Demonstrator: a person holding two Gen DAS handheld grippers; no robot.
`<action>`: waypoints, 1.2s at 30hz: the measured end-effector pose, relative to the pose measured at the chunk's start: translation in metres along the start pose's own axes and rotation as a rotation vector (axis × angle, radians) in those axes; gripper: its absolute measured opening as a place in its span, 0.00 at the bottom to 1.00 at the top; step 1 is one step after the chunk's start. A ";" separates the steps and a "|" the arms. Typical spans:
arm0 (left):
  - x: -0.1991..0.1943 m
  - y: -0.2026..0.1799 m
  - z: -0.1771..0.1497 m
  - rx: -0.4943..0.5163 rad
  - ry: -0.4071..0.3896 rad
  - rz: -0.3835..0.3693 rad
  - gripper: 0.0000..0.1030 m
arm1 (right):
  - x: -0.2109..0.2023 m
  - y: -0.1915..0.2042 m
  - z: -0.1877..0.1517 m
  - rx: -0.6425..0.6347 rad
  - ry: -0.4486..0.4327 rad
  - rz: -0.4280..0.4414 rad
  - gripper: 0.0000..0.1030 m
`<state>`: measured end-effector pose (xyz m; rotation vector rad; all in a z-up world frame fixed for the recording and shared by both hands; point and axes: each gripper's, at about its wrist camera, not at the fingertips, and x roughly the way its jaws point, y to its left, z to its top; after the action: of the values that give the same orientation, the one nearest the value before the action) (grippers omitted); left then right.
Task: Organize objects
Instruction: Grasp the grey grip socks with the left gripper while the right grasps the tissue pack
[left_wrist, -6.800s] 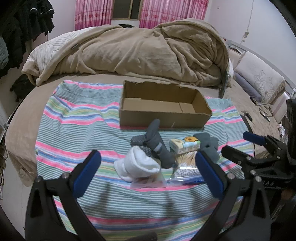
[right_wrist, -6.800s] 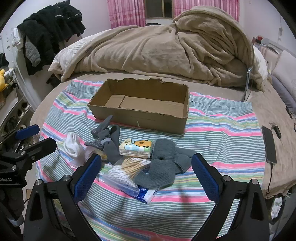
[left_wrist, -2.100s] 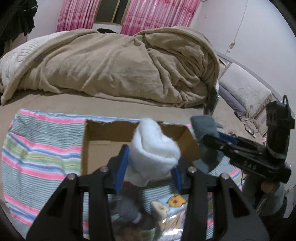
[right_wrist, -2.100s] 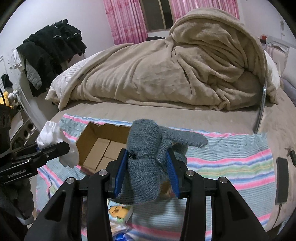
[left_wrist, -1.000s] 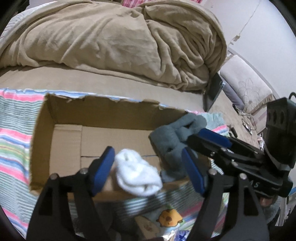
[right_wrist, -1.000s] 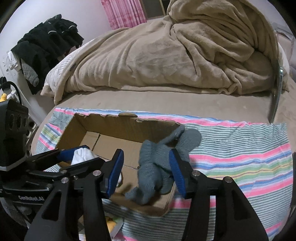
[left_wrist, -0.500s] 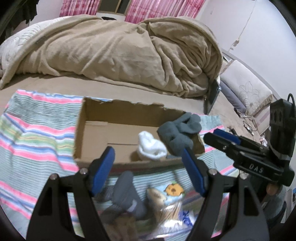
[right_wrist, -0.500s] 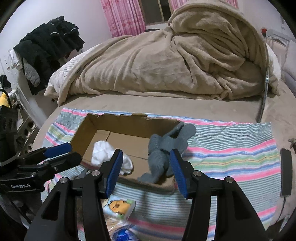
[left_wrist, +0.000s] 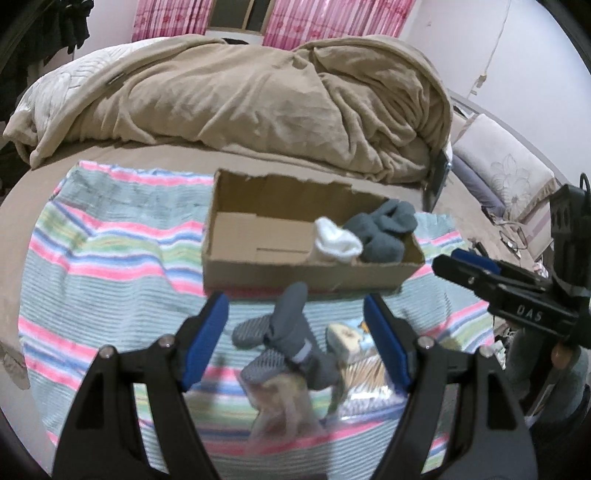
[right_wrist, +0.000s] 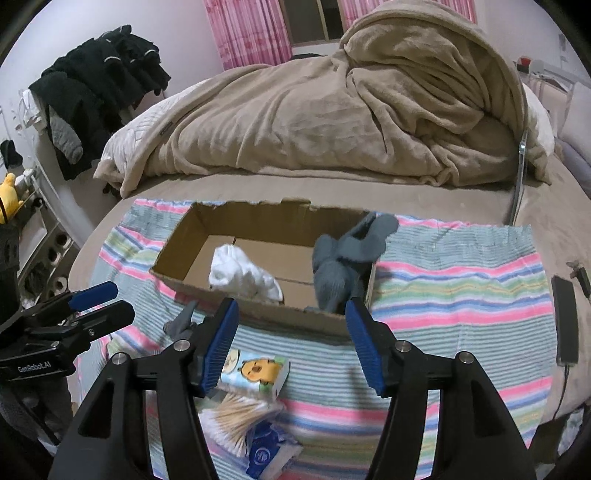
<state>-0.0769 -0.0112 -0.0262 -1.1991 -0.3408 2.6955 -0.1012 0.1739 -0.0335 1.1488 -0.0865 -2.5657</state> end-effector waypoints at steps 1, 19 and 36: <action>0.000 0.001 -0.004 0.000 0.003 0.003 0.75 | 0.000 0.001 -0.003 -0.001 0.003 0.000 0.62; 0.020 0.025 -0.043 -0.026 0.084 0.028 0.75 | 0.021 0.022 -0.032 -0.033 0.086 0.013 0.73; 0.043 0.044 -0.048 -0.054 0.133 0.050 0.75 | 0.066 0.041 -0.044 -0.067 0.204 0.051 0.73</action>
<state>-0.0724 -0.0359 -0.0998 -1.4126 -0.3707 2.6460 -0.0986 0.1179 -0.1026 1.3567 0.0175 -2.3741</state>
